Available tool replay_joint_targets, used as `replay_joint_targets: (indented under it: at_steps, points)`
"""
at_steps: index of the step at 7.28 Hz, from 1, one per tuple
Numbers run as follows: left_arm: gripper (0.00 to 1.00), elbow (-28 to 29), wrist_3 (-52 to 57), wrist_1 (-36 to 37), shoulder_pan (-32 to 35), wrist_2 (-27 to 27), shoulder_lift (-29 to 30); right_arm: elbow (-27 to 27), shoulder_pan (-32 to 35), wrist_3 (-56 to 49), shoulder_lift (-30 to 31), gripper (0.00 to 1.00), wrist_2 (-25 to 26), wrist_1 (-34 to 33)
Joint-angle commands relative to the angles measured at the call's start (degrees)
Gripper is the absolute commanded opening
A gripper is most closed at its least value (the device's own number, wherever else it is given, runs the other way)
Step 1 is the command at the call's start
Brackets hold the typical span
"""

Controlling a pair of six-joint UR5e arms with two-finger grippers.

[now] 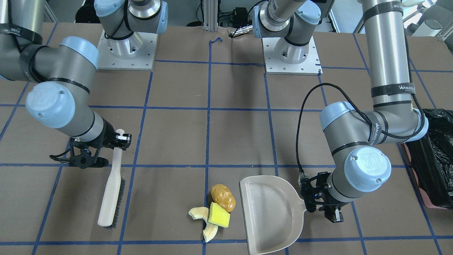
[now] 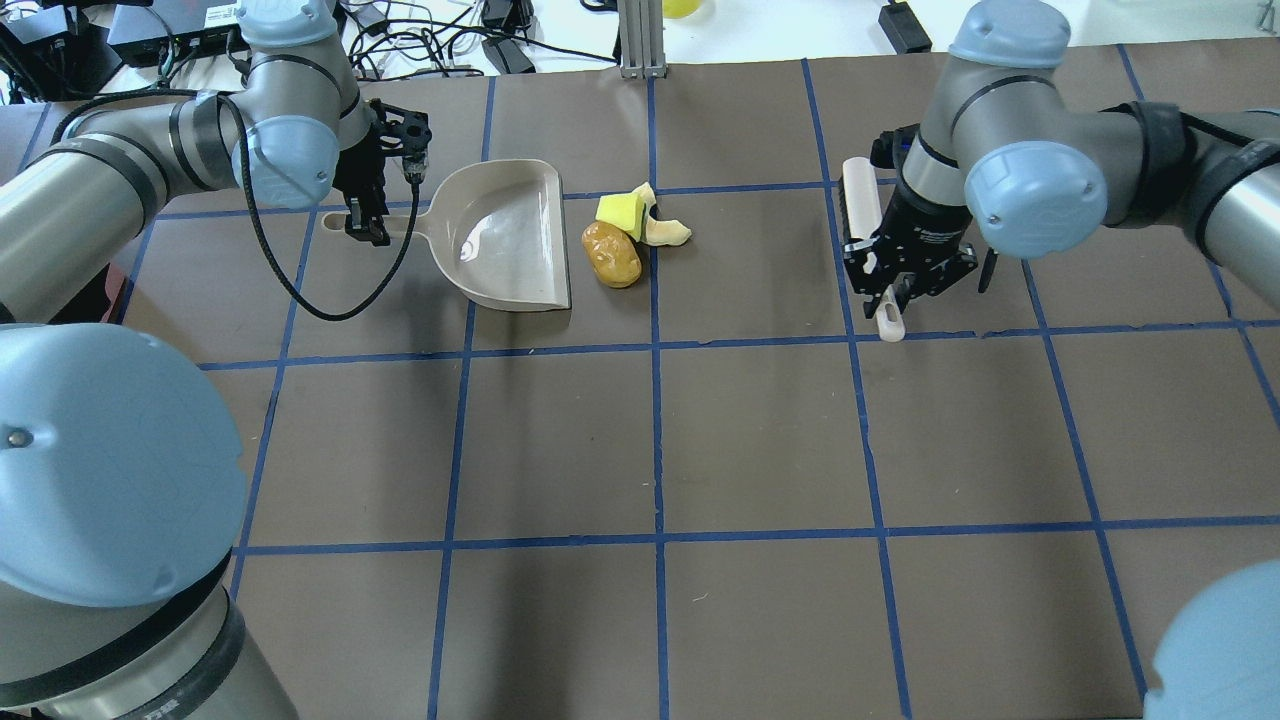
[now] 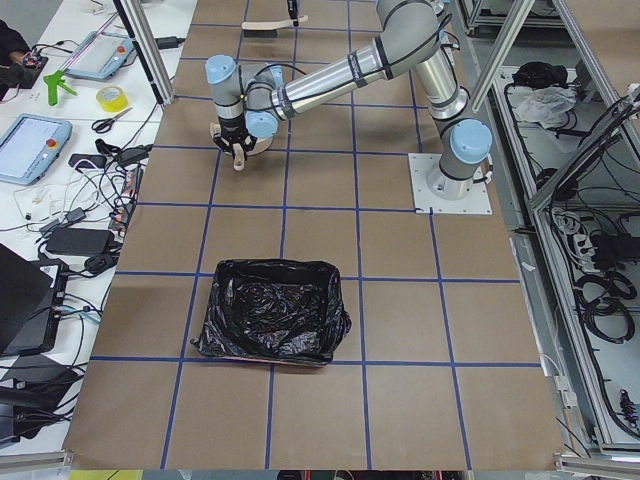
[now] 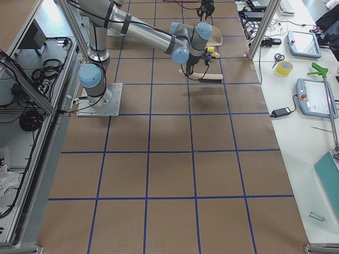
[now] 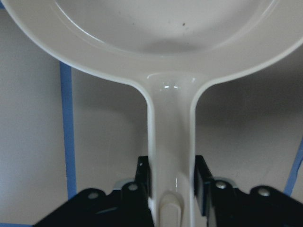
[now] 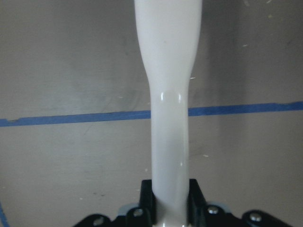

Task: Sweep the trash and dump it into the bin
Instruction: 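Lift the brush with the right gripper and carry it toward the sponge and potato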

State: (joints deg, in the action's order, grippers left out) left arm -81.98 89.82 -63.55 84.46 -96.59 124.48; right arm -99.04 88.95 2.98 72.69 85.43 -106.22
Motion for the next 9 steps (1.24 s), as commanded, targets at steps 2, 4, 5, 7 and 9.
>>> replay_joint_targets:
  at_steps: [2,4,5,7,9]
  points:
    - [0.01,0.0,0.0,0.0,0.0,0.1,0.0,0.2,8.9,12.2,-0.5,0.00,-3.3,-0.5]
    - [0.01,0.0,-0.1,0.0,0.1,0.0,0.1,0.3,11.2,14.1,-2.4,0.00,-3.6,-1.7]
    - [0.01,0.1,-0.1,0.0,0.1,0.0,0.1,0.6,13.1,17.0,-3.9,0.00,-4.3,-6.7]
    - [0.01,0.1,0.0,0.0,0.1,0.0,0.1,3.7,14.7,17.7,-5.9,0.00,-4.3,-7.5]
    - [0.01,0.1,0.0,-0.1,0.1,0.0,0.0,5.6,17.0,20.3,-8.6,0.00,-4.4,-7.6]
